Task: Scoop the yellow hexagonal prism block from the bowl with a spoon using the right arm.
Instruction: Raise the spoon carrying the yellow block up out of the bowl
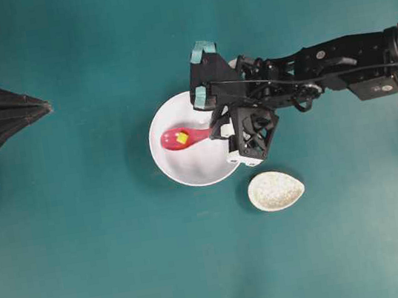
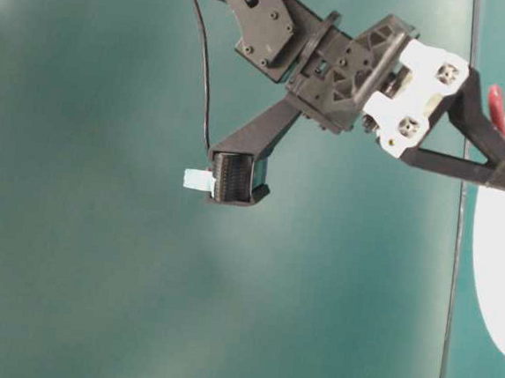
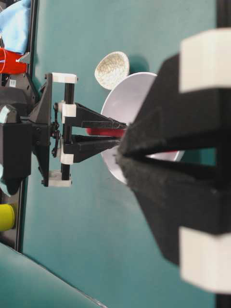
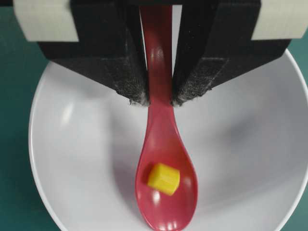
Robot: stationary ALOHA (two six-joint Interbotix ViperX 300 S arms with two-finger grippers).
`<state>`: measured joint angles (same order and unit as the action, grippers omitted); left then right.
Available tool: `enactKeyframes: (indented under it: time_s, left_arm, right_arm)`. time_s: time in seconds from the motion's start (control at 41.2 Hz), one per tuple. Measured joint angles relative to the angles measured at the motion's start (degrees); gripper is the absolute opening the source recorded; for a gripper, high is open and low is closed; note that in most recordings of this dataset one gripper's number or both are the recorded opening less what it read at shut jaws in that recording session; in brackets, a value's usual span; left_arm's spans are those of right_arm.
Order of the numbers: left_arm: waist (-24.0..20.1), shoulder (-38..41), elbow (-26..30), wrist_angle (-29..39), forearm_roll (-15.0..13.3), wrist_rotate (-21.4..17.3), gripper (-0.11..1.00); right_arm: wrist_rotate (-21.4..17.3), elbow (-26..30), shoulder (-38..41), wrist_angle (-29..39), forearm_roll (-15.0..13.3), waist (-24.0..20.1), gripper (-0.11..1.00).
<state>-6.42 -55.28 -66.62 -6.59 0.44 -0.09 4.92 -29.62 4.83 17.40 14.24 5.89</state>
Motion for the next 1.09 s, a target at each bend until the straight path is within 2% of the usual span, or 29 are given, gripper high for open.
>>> enactKeyframes:
  time_s: [0.389, 0.777, 1.093]
  left_arm:
    - [0.0, 0.1, 0.1, 0.0, 0.0, 0.0, 0.05]
    - [0.0, 0.0, 0.0, 0.0, 0.1, 0.0, 0.05]
    - [0.0, 0.0, 0.3, -0.1, 0.0, 0.1, 0.05]
  right_arm:
    - [0.0, 0.0, -0.4, -0.2, 0.0, -0.2, 0.24]
    - [0.0, 0.0, -6.6, 0.2, 0.0, -0.2, 0.24]
    - [0.0, 0.0, -11.9, 4.7, -0.2, 0.7, 0.24]
